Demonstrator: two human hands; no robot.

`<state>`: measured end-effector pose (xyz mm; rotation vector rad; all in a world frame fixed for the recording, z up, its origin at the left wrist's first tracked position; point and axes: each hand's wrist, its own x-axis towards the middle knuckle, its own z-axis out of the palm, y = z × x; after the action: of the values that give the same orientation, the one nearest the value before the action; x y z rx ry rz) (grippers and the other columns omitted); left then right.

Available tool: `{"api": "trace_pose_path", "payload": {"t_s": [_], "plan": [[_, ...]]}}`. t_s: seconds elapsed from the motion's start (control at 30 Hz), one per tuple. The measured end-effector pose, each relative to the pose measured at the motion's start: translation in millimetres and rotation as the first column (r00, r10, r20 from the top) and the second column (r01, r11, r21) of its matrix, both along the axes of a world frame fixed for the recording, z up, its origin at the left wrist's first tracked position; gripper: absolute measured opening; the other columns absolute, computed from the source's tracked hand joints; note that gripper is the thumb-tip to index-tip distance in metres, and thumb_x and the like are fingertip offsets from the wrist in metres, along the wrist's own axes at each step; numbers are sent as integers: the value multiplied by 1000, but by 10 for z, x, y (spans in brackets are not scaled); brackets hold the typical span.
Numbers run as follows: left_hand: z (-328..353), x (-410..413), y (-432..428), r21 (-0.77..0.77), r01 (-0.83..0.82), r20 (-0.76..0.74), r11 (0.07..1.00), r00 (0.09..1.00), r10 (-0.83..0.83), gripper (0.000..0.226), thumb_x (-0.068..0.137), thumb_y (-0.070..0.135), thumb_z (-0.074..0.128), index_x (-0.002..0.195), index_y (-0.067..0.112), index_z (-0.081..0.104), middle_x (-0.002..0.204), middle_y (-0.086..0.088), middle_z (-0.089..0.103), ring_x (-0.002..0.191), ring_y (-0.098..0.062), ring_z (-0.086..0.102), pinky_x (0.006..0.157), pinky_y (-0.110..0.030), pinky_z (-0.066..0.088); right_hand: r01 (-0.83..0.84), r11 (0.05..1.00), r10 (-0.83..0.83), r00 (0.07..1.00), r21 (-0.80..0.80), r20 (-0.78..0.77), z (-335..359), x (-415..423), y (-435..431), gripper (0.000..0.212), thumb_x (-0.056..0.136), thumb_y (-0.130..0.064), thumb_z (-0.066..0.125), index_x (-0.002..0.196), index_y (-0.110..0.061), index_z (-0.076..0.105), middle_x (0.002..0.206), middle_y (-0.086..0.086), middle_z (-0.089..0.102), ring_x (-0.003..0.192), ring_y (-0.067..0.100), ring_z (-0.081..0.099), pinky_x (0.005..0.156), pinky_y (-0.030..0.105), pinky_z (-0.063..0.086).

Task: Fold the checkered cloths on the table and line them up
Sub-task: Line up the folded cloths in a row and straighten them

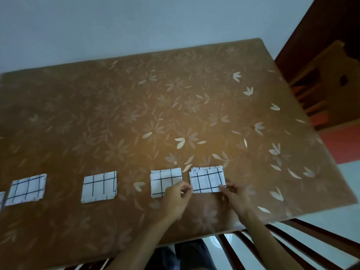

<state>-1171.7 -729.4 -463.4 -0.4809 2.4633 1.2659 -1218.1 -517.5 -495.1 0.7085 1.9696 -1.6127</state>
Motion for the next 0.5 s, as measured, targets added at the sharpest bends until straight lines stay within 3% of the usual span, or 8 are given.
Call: {"api": "trace_pose_path", "payload": {"t_s": [0.07,0.17,0.33,0.5], "plan": [[-45,115,65,-139,188,-50,972,979,-196,16,98,29,58,112,29,65,110,14,63,100,-1,60,86,-20,52,-74,992,79,996,104,-48,-85,21,-66,10,90,-12,69,97,-6,72,77,12,74,51,12,57,50,23,46],[-132,211,150,-339,397,-54,853,897,-438,34,99,28,48,132,27,55,138,10,47,126,-10,47,98,-31,50,-112,967,135,987,230,-89,-160,65,-141,9,89,-17,71,97,-14,70,81,6,76,57,15,66,57,24,54],[-176,205,215,-413,513,63,752,840,-539,48,99,23,55,146,19,47,160,-3,31,150,-24,22,116,-45,37,-223,864,293,952,451,-90,-262,40,-148,20,91,-35,65,103,-19,70,93,0,72,85,18,67,82,39,55],[-161,135,184,-420,626,135,657,759,-637,56,102,25,46,155,15,29,167,-5,10,154,-24,5,123,-42,13,-267,804,382,917,532,-118,-264,22,-131,22,95,-36,59,97,-17,69,93,2,70,89,22,64,78,34,50]]}}
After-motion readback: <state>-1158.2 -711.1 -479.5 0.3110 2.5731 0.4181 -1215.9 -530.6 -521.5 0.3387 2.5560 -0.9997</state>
